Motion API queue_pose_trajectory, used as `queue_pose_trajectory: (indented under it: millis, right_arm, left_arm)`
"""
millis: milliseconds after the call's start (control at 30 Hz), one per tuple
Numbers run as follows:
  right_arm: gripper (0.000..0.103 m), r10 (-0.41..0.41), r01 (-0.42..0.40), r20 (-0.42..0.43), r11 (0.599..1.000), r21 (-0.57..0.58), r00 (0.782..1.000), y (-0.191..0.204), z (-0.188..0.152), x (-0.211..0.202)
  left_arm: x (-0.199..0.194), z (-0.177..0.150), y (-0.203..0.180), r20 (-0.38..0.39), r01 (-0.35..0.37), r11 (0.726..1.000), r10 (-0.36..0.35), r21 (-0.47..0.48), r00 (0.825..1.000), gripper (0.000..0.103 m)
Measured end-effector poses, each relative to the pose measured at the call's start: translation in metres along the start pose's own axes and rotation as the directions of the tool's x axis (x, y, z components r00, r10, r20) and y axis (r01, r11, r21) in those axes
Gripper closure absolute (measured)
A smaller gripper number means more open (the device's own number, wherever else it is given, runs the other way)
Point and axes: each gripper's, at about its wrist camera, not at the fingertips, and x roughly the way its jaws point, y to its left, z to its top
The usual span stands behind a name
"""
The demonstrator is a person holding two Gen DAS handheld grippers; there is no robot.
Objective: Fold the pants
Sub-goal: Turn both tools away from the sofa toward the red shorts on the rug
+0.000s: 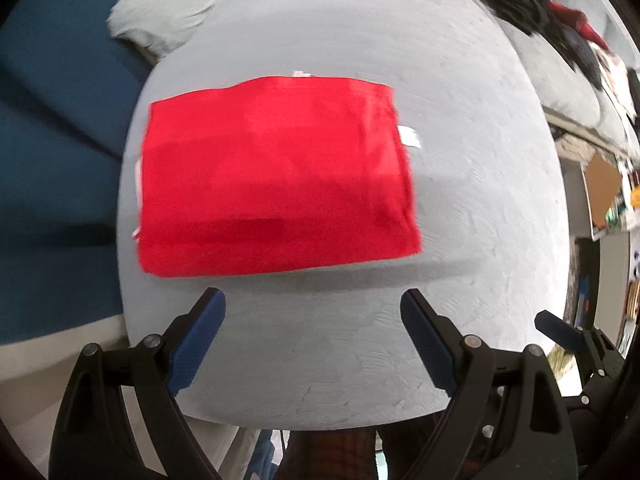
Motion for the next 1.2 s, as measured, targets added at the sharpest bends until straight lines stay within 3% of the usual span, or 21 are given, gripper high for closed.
queue_pose_trajectory:
  millis: [233, 500, 867, 1200]
  right_arm:
    - [0.002, 0.005, -0.011, 0.048, 0.993, 0.119, 0.999, -0.043, -0.015, -0.013]
    - [0.002, 0.021, -0.037, 0.094, 0.984, 0.172, 0.995, -0.092, -0.03, -0.033]
    - [0.002, 0.025, -0.045, 0.116, 0.984, 0.17, 0.993, -0.163, -0.062, -0.054]
    - [0.002, 0.029, -0.061, 0.146, 0.974, 0.217, 0.989, -0.253, -0.096, -0.069]
  left_arm:
    - [0.0, -0.004, -0.05, -0.01, 0.026, 0.993, -0.025, 0.119, 1.0, 0.016]
    - [-0.01, -0.016, -0.105, -0.008, 0.023, 0.977, -0.022, 0.213, 1.0, 0.016]
    - [-0.019, -0.041, -0.172, -0.002, 0.01, 0.974, -0.01, 0.226, 1.0, 0.016]
    - [-0.027, -0.055, -0.247, 0.047, -0.005, 0.972, -0.006, 0.236, 0.999, 0.018]
